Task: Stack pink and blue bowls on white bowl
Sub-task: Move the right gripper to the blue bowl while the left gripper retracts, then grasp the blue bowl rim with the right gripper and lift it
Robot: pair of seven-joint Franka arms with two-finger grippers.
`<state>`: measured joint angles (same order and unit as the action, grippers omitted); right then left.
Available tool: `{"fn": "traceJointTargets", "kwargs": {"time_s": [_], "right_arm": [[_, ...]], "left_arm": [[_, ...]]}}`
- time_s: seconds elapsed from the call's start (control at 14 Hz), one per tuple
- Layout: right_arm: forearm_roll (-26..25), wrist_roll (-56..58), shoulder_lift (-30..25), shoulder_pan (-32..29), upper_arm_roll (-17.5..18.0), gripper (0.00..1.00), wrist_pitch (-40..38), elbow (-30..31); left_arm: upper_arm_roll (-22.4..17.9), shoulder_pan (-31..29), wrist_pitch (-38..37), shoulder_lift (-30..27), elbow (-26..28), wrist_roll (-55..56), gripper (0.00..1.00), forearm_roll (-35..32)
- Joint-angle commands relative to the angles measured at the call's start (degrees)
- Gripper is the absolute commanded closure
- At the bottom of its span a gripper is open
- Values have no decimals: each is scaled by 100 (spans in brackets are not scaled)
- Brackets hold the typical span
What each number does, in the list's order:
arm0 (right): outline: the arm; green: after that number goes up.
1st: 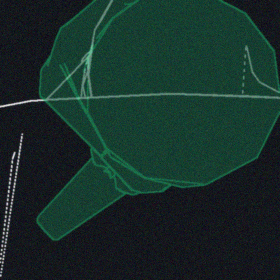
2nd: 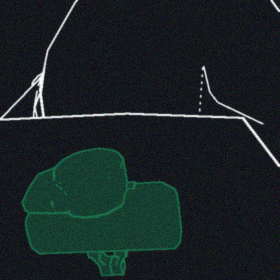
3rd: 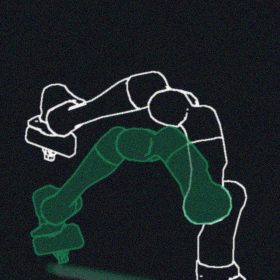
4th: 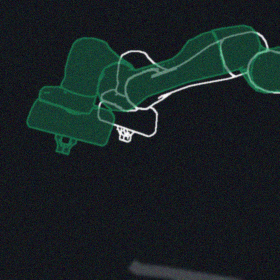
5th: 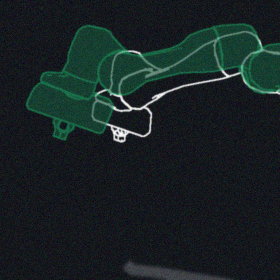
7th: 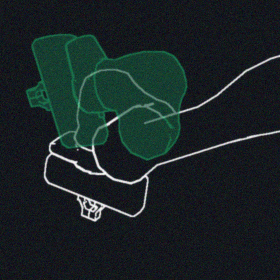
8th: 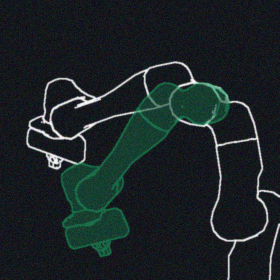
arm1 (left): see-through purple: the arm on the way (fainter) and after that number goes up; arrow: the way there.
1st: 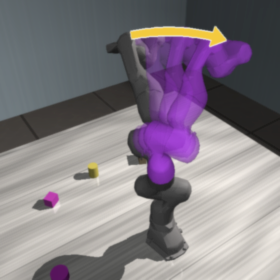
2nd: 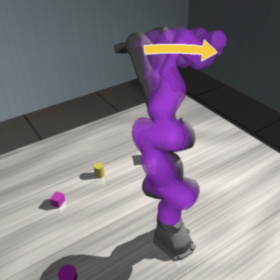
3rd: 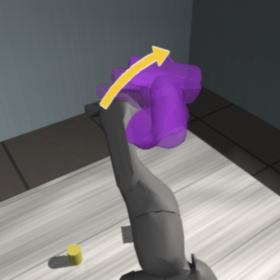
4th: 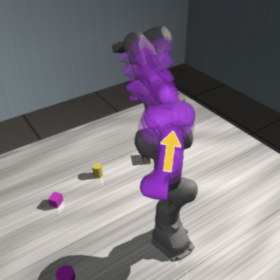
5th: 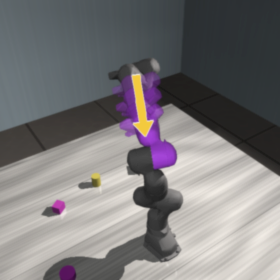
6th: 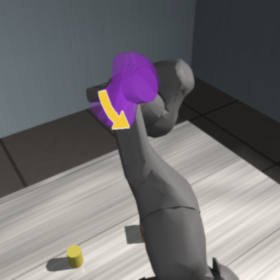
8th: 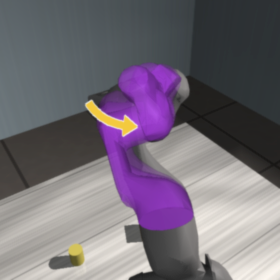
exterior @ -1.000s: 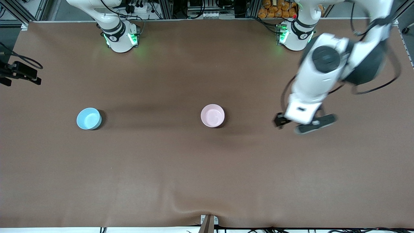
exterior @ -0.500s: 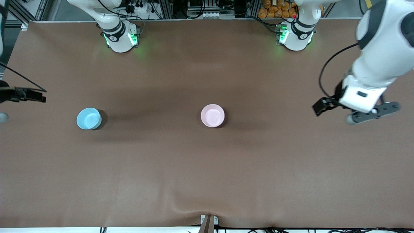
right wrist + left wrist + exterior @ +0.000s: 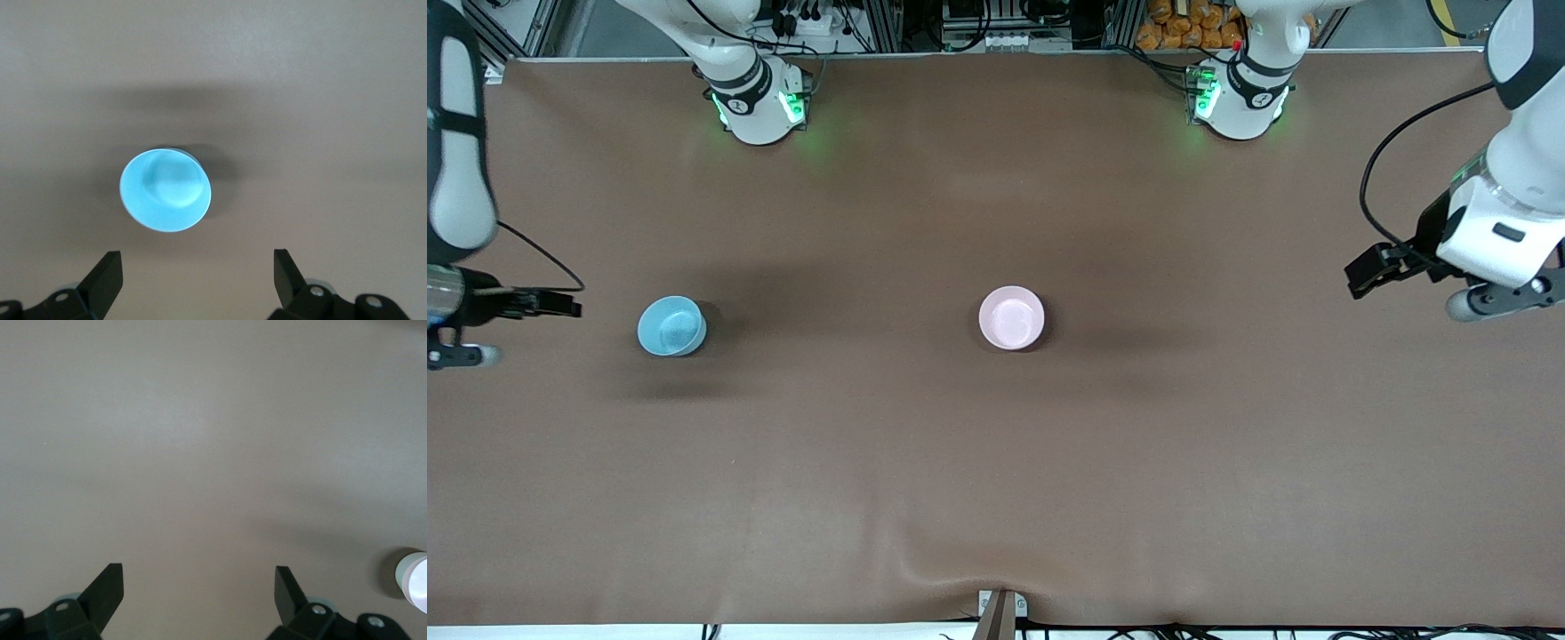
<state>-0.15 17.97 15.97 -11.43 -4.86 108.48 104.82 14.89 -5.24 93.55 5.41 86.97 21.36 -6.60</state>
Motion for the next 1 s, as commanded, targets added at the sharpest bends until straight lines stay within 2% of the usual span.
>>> {"fn": "traceJointTargets", "kwargs": {"time_s": [0.0, 0.07, 0.21, 0.29, 0.36, 0.64, 0.79, 0.86, 0.93], "right_arm": [[147, 477, -68, -123, 73, 0, 734, 722], [147, 540, -16, -140, 64, 2, 963, 889], [147, 715, 46, -263, 73, 16, 1341, 1119], [182, 768, 116, -272, 73, 24, 1430, 1137], [269, 778, 204, -272, 73, 28, 1474, 1146], [375, 787, 345, -281, 73, 32, 1791, 1348], [454, 787, 494, -264, 73, 39, 2123, 1427], [463, 787, 521, -246, 73, 46, 2308, 1505], [463, 795, 521, -255, 73, 47, 2405, 1585]], "left_arm": [[-714, 531, -56, -347, 206, -464, 0, 255], [-1142, 794, -134, -374, 206, -658, 0, 342], [-2004, 1278, -258, -374, 180, -1237, 0, 702], [-2260, 1375, -284, -366, 180, -1492, 0, 843], [-2280, 1350, -293, -392, 180, -1564, 0, 870], [-2210, 1315, -451, -550, 189, -1583, 0, 879], [-2210, 1306, -504, -585, 180, -1618, 0, 888], [-2219, 1306, -496, -568, 145, -1618, 0, 940], [-2228, 1297, -504, -576, 145, -1618, 0, 967]]}}
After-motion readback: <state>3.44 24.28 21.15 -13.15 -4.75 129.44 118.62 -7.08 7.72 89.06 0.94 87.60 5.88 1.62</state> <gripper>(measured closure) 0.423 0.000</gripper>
